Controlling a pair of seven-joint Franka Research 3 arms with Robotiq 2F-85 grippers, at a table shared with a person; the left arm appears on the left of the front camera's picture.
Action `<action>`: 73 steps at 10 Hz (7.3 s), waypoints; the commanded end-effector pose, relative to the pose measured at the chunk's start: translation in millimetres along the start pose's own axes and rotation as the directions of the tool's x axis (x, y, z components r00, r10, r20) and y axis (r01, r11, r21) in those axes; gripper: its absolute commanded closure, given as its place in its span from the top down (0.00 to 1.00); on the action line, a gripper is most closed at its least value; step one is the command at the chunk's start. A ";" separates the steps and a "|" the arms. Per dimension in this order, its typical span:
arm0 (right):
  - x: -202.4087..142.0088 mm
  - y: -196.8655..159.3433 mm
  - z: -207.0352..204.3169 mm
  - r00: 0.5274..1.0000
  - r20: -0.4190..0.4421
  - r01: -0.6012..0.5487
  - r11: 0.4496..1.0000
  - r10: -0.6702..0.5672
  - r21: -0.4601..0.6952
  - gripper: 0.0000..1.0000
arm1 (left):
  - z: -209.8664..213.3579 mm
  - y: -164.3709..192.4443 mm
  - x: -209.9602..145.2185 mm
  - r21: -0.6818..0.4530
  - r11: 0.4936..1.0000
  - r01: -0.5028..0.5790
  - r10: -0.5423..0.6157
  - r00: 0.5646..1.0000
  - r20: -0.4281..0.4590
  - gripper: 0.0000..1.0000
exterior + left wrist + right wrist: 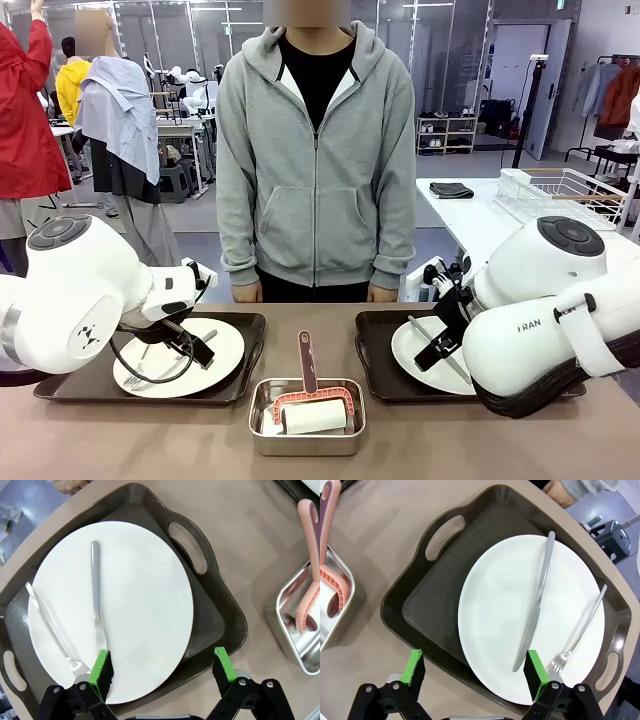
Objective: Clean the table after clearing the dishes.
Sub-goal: When the left (or right) Handle tray is removed, use the left hand (or right hand) to clean the left (or right) side of the table with the Lint Roller.
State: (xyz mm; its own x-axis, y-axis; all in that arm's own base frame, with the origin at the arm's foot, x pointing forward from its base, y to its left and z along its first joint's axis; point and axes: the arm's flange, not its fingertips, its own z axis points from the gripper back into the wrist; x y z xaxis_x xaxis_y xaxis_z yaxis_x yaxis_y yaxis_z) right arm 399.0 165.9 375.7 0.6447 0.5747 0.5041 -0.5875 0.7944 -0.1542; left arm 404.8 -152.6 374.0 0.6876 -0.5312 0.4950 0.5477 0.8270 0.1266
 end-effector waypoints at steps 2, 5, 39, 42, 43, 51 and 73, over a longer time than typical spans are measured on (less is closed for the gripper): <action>52.2 -40.6 33.5 0.999 -0.037 0.043 0.987 -0.038 0.152 1.00 | 20.2 37.2 36.2 -0.203 0.979 -0.030 0.017 0.998 -0.068 1.00; 64.4 -128.9 74.8 0.932 -0.130 0.350 0.739 -0.339 0.575 1.00 | 67.2 123.7 50.5 -0.667 0.728 -0.160 0.178 0.983 -0.041 1.00; -283.8 -310.7 174.2 0.152 0.016 0.492 0.089 -0.988 0.866 1.00 | 169.2 316.4 -322.7 -0.811 0.237 -0.536 0.964 0.231 0.129 1.00; -101.1 -293.9 180.3 0.578 0.063 0.444 0.378 -0.814 0.812 1.00 | 169.2 316.4 -322.7 -0.811 0.237 -0.536 0.964 0.231 0.129 1.00; -53.4 -279.3 182.8 0.694 0.071 0.413 0.476 -0.716 0.776 1.00 | 169.2 316.4 -322.7 -0.811 0.237 -0.536 0.964 0.231 0.129 1.00; 182.2 -72.6 32.1 0.986 0.140 -0.020 0.783 -0.086 0.622 1.00 | 169.2 316.4 -322.7 -0.811 0.237 -0.536 0.964 0.231 0.129 1.00; 276.2 42.5 -143.5 0.699 0.074 -0.431 0.337 0.711 0.837 1.00 | 169.2 316.4 -322.7 -0.811 0.237 -0.536 0.964 0.231 0.129 1.00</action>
State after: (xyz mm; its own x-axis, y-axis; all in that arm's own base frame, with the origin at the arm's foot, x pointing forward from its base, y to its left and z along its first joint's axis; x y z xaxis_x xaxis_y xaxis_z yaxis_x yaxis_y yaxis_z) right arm 608.9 375.2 377.0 0.0008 0.9385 0.3452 -0.8972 -0.1518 0.4148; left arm 278.6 309.8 399.4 0.6280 0.6969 0.3465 0.1352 0.3407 -0.9304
